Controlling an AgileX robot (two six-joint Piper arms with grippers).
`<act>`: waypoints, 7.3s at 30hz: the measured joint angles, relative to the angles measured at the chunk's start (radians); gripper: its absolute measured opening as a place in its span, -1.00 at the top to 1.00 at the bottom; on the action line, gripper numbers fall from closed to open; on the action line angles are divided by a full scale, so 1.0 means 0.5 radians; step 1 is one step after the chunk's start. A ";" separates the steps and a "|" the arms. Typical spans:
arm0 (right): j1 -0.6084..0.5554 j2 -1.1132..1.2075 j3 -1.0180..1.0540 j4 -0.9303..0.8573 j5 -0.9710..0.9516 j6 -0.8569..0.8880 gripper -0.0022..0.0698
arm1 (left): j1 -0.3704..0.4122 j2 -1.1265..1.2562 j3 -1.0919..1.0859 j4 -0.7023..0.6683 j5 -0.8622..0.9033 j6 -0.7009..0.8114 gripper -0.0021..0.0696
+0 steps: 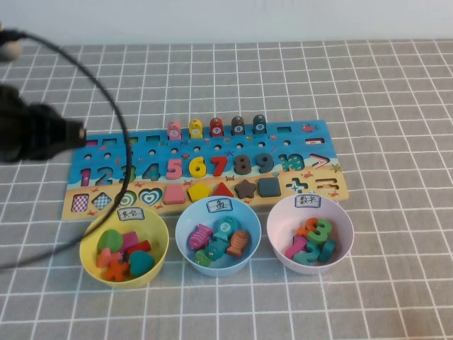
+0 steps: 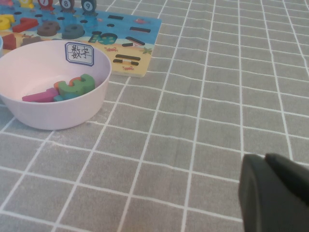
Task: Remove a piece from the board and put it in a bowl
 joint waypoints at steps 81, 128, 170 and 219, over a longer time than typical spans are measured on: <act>0.000 0.000 0.000 0.000 0.000 0.000 0.99 | -0.423 2.320 -2.147 0.844 0.267 -0.814 -0.21; 0.000 0.000 0.000 0.000 0.000 0.000 0.99 | -0.423 2.360 -2.147 0.852 0.235 -0.809 0.29; 0.000 0.000 0.000 0.000 0.000 0.000 0.99 | -0.423 2.066 -2.155 0.940 0.508 -0.760 0.38; 0.000 0.000 0.000 0.000 0.000 0.000 0.99 | -1.220 0.304 0.615 0.987 -1.022 -0.542 0.38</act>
